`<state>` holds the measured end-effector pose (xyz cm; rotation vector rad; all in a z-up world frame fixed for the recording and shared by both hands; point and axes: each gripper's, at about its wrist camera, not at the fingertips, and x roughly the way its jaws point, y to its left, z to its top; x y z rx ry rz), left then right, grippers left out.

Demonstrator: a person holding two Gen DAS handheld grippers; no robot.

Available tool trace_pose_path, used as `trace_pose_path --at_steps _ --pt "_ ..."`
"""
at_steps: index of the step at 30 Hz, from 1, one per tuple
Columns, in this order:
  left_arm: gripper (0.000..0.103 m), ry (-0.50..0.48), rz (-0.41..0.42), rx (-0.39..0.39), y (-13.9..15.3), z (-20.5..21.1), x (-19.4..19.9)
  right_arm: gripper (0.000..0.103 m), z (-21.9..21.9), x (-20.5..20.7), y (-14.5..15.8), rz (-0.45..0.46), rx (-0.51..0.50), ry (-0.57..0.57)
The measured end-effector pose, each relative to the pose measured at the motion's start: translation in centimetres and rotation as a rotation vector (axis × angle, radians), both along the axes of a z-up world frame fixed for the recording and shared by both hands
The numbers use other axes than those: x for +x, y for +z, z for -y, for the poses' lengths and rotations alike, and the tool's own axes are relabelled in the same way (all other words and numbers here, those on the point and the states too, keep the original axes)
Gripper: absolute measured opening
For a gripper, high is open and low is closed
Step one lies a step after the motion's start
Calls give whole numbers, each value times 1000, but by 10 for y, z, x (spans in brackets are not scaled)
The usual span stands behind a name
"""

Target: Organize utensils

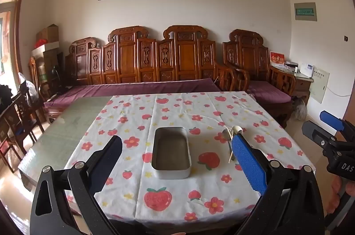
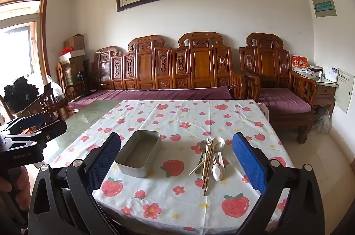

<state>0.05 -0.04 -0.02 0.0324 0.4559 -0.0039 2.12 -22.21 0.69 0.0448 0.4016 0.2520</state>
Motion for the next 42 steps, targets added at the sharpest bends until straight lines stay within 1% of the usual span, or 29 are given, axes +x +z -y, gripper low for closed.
trace_pose_path --at_steps 5,22,42 --pt "96 -2 11 -13 0 -1 -1 101 0 0 1 -1 -3 -1" --pt "96 1 14 -11 8 1 -2 101 -1 0 0 1 -5 -2" --pt "96 1 16 -11 8 1 -2 101 0 -1 3 3 -3 -1"
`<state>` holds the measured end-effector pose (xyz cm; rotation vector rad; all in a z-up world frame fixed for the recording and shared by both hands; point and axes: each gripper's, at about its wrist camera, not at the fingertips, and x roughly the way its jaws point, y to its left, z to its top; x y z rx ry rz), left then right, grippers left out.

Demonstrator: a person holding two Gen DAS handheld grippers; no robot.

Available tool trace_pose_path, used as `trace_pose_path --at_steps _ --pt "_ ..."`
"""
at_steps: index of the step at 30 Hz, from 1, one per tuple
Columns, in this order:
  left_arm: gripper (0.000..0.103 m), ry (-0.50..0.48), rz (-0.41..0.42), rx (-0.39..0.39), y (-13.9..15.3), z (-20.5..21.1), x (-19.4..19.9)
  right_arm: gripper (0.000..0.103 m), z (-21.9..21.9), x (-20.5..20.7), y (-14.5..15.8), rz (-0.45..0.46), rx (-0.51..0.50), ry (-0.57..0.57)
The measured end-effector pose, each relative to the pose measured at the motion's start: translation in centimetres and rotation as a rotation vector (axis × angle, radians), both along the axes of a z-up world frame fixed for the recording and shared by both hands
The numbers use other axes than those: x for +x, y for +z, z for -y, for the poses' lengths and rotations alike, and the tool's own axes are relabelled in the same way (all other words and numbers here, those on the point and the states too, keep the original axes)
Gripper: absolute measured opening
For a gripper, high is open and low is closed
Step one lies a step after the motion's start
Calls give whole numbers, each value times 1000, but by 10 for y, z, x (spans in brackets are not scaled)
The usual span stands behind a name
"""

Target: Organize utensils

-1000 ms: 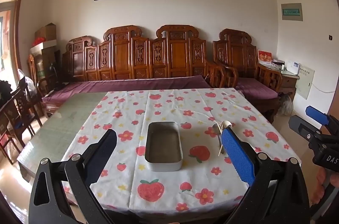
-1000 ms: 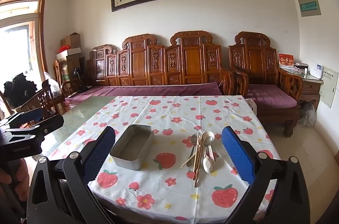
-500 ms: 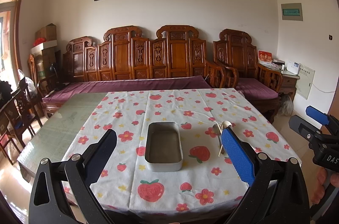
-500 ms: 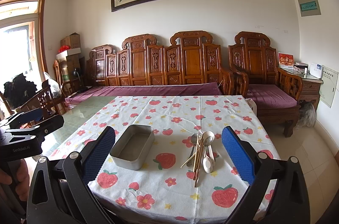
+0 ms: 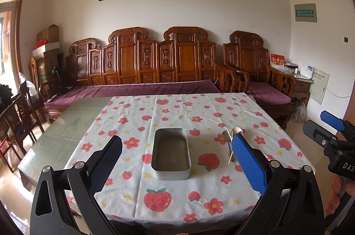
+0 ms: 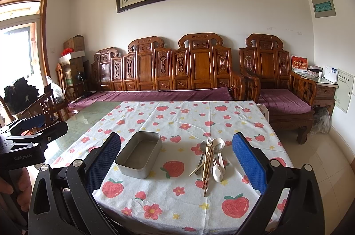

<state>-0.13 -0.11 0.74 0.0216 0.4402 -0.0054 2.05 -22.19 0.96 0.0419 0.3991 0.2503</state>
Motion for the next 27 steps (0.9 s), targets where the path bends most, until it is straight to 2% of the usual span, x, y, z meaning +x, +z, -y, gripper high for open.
trace_pose_path --at_steps 27 --pt "96 -5 2 -5 2 3 -1 101 1 -1 1 2 1 -1"
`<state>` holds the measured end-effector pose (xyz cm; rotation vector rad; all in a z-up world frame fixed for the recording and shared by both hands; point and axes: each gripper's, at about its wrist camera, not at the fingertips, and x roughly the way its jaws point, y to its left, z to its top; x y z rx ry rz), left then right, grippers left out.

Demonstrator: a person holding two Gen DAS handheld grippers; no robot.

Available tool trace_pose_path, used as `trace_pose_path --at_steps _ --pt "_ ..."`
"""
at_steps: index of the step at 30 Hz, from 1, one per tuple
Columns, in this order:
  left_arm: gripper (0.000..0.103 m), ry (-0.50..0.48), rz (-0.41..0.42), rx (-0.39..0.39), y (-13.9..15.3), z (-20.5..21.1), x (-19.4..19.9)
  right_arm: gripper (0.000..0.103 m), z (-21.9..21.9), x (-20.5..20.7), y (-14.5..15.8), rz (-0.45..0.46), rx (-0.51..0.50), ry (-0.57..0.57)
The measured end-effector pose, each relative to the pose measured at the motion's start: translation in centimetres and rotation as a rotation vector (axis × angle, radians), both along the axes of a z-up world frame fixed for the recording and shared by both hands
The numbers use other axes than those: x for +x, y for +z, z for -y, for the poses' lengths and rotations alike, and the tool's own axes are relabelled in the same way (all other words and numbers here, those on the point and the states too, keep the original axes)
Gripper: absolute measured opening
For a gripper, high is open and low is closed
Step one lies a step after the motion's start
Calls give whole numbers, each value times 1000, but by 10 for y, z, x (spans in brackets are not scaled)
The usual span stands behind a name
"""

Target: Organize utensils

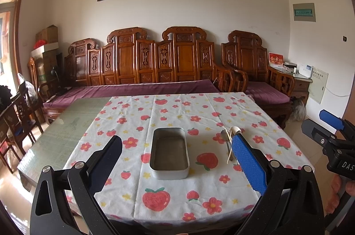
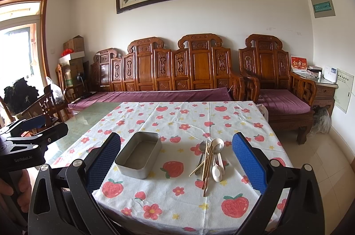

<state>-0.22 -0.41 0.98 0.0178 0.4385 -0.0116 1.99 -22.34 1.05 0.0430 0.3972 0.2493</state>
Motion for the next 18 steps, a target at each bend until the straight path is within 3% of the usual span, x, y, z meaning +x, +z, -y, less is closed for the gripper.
trace_pose_path --at_steps 18 --pt "96 -3 1 1 1 5 0 101 0 0 0 -1 1 1"
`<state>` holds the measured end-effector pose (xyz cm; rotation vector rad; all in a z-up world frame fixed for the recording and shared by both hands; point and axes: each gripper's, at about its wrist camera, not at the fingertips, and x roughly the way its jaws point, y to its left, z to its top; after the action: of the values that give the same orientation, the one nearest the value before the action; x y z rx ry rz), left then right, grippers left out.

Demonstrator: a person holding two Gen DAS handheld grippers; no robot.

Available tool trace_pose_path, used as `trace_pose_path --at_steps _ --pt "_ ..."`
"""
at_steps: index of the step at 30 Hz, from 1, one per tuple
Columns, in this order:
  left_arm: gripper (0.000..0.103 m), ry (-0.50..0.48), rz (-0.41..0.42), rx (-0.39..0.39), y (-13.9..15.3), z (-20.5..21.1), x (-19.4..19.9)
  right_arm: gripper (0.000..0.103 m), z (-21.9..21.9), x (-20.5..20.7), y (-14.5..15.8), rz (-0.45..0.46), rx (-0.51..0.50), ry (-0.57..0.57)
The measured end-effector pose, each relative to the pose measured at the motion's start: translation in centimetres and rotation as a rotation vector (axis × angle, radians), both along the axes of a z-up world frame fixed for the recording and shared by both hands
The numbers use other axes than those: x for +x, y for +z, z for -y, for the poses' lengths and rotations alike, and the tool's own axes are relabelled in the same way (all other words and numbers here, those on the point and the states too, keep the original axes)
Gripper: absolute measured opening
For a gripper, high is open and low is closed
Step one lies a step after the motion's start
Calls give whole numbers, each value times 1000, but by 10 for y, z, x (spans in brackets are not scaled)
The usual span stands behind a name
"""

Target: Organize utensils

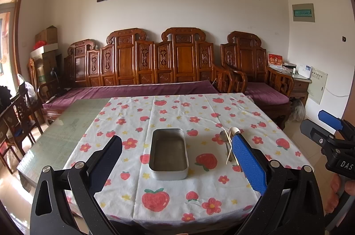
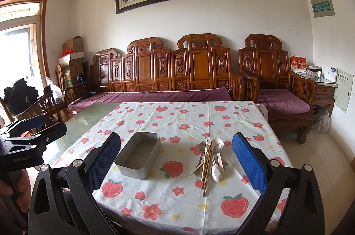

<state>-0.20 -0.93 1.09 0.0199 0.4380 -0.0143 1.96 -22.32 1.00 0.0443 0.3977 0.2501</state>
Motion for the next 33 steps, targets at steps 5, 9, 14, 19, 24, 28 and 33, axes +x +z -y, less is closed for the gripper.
trace_pose_path --at_steps 5,9,14,19,24,28,33 --pt "96 -6 -15 0 -6 -2 4 101 5 2 5 -10 -3 -2" --pt "96 -21 -59 3 -22 -3 19 101 9 12 -9 -35 -9 -12" --pt "96 -40 -114 9 -46 -4 40 101 9 30 -37 -86 -13 -15" --pt "96 -61 -149 22 -64 0 62 95 12 51 -65 -124 -30 -18" --pt "96 -85 -176 25 -79 3 82 84 18 76 -92 -177 -33 -17" --pt "96 -114 -204 32 -94 9 101 73 22 94 -111 -222 -39 -16" --pt "96 -149 -245 24 -115 14 125 64 29 118 -131 -244 -58 -39"
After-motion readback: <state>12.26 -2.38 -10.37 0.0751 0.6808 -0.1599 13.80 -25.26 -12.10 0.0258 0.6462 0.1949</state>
